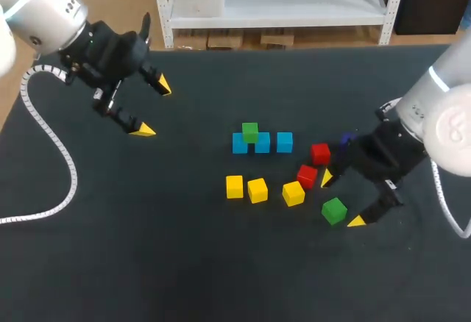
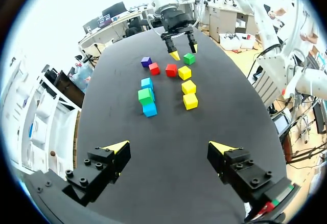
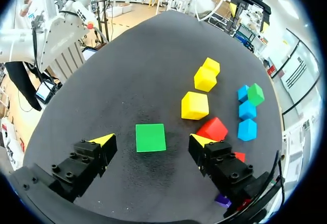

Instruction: Place the blue cubes, place green cubes on the blue cubes, place the yellow cubes on the green cubes, then place the red cubes on the yellow cubes, and place purple cube on the red cubes.

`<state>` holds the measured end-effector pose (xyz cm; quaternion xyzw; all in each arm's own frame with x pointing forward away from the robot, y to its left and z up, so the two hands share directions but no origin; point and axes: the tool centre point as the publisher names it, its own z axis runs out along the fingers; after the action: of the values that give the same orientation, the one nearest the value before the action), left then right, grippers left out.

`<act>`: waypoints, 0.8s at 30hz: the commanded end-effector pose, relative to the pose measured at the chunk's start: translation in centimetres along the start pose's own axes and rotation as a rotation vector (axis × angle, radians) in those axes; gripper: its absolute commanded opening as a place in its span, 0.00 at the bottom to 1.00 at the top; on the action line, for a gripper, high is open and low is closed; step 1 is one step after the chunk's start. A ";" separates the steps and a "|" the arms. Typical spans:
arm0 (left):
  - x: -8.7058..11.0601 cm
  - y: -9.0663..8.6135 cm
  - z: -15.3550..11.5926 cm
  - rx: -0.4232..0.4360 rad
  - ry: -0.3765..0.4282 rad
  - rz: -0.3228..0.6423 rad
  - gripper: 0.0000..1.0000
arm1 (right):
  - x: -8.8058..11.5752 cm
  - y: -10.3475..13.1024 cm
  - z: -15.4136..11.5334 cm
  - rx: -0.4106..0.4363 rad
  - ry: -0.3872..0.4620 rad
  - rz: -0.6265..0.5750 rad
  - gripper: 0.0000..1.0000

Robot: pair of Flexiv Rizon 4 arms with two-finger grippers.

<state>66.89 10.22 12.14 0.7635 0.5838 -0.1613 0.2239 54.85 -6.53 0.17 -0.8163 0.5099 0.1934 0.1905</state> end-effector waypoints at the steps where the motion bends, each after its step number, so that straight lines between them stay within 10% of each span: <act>1: 0.1 0.0 0.0 0.000 -0.001 0.002 1.00 | 0.1 0.0 0.1 -0.004 -0.001 0.002 0.89; 17: 0.1 0.0 0.0 0.000 -0.001 0.002 1.00 | 0.5 0.1 0.2 -0.037 -0.001 -0.003 0.27; 20: 0.1 0.0 0.0 0.000 -0.001 0.002 1.00 | 0.5 0.2 0.2 -0.030 -0.007 0.008 0.00; 24: 0.1 0.0 0.0 0.000 -0.001 0.002 1.00 | 0.6 0.2 -0.5 0.008 -0.030 0.068 0.00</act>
<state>66.88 10.21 12.15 0.7635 0.5839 -0.1613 0.2239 55.16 -6.81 0.01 -0.8008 0.5301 0.2077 0.1860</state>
